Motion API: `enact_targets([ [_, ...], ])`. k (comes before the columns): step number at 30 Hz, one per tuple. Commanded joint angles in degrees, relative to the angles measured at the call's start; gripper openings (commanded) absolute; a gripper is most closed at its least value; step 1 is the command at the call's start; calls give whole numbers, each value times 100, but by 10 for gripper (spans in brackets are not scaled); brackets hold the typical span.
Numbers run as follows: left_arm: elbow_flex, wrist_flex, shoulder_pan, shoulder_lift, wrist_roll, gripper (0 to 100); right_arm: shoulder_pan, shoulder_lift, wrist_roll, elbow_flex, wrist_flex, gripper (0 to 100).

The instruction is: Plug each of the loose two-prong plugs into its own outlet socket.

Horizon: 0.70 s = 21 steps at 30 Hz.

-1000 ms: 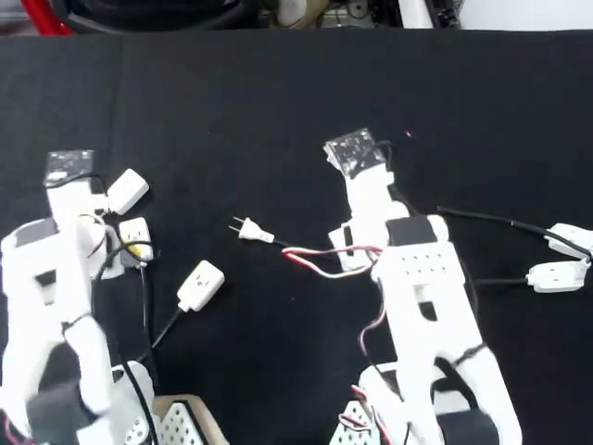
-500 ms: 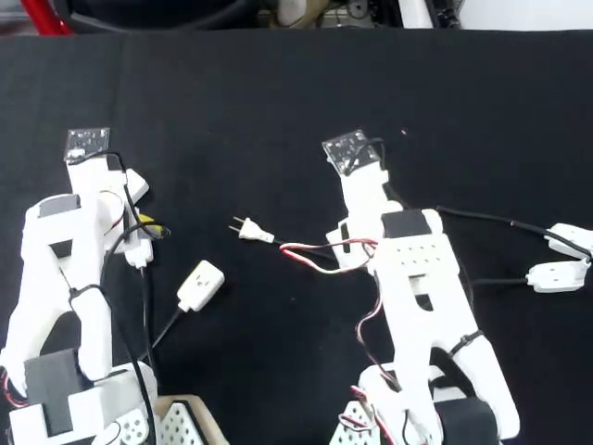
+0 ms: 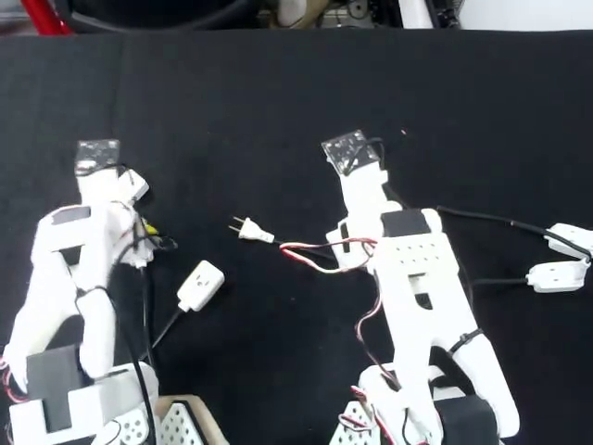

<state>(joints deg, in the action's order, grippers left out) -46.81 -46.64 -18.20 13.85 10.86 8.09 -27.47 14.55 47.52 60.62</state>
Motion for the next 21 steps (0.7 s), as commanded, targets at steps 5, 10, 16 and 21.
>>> enact_targets([
  [5,-435,9,699,976,-9,256,53,13,26,-321,-158,12],
  [10,-391,-97,716,1029,-35,252,53,13,26,-321,-158,12],
  [16,-330,-316,1191,1310,9,256,53,13,35,-321,-158,12],
  [21,-312,-281,1015,1275,9,256,53,13,35,-321,-158,12],
])
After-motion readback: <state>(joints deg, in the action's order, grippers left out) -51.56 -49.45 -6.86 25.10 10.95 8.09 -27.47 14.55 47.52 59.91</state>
